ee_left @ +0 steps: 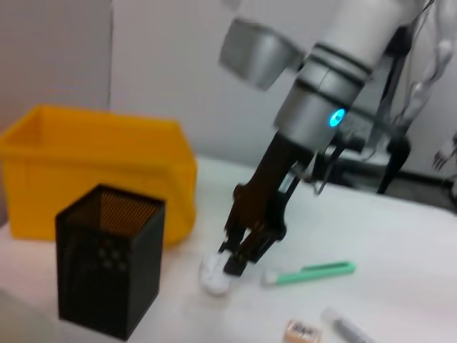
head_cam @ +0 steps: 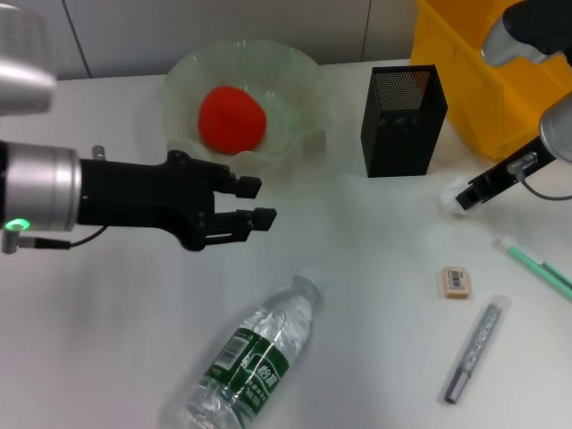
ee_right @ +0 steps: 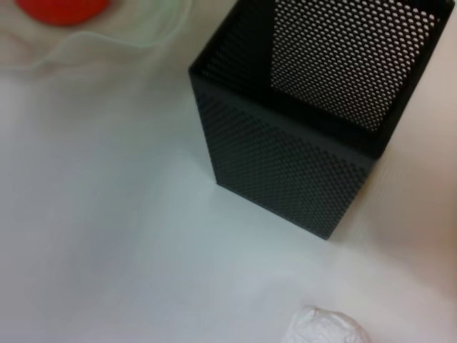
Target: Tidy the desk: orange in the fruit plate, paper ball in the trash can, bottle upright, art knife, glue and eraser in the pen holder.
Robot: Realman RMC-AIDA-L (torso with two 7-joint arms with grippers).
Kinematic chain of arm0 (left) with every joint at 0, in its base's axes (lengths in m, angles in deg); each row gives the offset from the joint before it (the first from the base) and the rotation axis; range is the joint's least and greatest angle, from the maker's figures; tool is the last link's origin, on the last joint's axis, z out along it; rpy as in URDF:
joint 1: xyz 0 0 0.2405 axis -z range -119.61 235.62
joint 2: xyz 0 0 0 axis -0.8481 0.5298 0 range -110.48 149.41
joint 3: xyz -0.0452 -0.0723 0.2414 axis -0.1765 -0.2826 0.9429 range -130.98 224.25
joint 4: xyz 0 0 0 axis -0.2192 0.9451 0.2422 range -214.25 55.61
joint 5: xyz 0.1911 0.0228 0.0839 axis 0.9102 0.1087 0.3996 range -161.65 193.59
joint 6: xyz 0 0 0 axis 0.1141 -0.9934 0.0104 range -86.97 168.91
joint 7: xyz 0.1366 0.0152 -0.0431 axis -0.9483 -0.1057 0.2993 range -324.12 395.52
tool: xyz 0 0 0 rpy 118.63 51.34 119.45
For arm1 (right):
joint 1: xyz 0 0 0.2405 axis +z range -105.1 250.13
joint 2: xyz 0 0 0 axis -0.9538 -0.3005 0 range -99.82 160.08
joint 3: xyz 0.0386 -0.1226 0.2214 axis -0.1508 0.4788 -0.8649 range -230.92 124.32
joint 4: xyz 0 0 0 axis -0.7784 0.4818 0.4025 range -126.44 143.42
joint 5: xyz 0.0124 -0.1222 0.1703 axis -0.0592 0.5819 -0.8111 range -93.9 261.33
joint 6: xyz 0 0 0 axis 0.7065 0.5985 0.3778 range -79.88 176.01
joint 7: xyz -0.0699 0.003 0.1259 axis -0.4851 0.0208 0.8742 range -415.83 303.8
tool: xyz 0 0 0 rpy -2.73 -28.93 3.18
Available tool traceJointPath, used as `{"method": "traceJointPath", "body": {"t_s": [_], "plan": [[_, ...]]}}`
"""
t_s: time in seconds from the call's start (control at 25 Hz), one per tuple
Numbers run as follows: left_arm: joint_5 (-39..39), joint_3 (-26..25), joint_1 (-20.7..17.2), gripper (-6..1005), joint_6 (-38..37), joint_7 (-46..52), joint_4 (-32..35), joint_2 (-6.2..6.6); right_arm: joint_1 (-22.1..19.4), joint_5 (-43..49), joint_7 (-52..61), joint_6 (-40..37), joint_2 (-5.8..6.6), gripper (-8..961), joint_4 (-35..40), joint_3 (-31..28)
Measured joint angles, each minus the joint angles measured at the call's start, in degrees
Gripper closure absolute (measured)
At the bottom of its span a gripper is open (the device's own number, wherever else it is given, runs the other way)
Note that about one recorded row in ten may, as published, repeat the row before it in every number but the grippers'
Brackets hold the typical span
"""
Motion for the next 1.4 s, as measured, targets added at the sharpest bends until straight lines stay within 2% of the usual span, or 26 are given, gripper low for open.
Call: {"method": "traceJointPath", "body": {"t_s": [0.24, 0.4, 0.44, 0.48, 0.68, 0.8, 1.08, 1.4], "plan": [[-5.77, -1.2, -3.87, 496, -3.03, -3.33, 0.8, -0.03, -1.72, -4.61, -0.52, -5.61, -0.03, 710, 6.87, 0.0], [-7.02, -2.93, -4.31, 492, -5.41, -4.28, -0.12, 0.0, -3.34, -7.72, -0.15, -10.87, -0.03, 712, 14.66, -0.02], [-7.02, -2.93, -4.31, 449, -5.41, -4.28, -0.12, 0.0, -3.58, -8.11, 0.04, -11.82, -0.04, 713, 16.05, -0.07], [-7.52, -5.99, -4.28, 407, -10.24, -4.83, -1.45, -0.07, -3.89, -8.68, 0.3, -13.06, -0.06, 714, 17.99, -0.27], [-8.1, -7.94, -4.11, 409, -12.63, -6.04, -3.72, -0.03, -5.25, -10.26, 2.2, -17.91, 0.03, 717, 27.47, -0.99], [-8.12, -7.97, -4.17, 411, -12.56, -6.47, -5.05, 0.0, -5.4, -10.27, 2.58, -18.79, 0.07, 718, 29.82, -1.71], [-7.87, -8.0, -4.22, 415, -12.5, -6.82, -5.81, 0.0, -4.8, -10.29, 2.7, -18.3, 0.55, 720, 33.94, -5.9], [-8.12, -8.0, -4.49, 422, -12.8, -7.2, -6.01, -0.13, -4.26, -8.24, 2.38, -9.84, 2.56, 721, 32.91, -7.48]]}}
